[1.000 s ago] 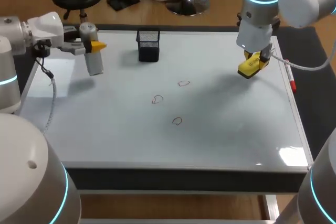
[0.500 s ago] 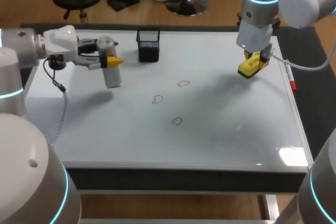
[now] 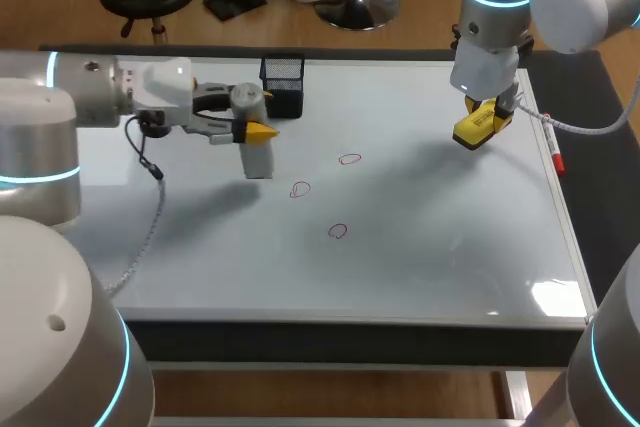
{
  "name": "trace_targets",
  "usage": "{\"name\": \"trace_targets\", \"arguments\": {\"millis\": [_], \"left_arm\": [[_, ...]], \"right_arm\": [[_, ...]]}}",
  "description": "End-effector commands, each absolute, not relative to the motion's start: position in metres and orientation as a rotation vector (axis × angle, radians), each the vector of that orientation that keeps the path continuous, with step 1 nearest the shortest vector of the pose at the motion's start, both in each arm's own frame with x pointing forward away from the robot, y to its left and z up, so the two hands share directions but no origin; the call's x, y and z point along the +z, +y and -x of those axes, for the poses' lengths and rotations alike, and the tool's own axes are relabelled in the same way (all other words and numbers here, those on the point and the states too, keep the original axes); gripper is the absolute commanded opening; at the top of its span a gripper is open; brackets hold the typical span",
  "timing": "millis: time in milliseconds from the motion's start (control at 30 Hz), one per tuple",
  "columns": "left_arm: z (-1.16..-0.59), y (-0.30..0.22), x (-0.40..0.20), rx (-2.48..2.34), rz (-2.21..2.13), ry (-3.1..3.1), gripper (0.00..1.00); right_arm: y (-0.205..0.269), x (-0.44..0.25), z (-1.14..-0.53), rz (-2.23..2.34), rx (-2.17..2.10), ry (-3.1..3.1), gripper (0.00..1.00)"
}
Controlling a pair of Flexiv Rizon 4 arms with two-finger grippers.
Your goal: Pick up the inspection probe, press it on each red-marked spot on the whiteboard one by one, put down the probe, pick up the eraser, and wipe off all the red marks.
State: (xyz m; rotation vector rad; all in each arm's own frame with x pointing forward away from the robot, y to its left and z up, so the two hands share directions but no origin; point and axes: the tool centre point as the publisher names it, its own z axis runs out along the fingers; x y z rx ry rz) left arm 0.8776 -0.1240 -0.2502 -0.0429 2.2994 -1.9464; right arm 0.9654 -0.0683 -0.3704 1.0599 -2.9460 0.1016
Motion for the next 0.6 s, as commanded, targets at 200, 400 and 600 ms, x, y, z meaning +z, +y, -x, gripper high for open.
{"name": "trace_targets", "arguments": {"millis": [200,400,600], "left_arm": [[-0.881,-0.164,-0.262,-2.015,-0.042,2.331,0.00],[-0.879,-0.172,-0.268,-2.023,-0.065,2.344,0.00],[-0.881,-0.177,-0.273,-2.030,-0.067,2.349,0.00]], "right_arm": [[-0.069,-0.370,-0.966,-1.062,0.107,-2.945,0.00],[-0.069,-0.370,-0.966,-1.062,0.107,-2.945,0.00],[-0.069,-0.370,-0.966,-1.062,0.107,-2.945,0.00]]}}
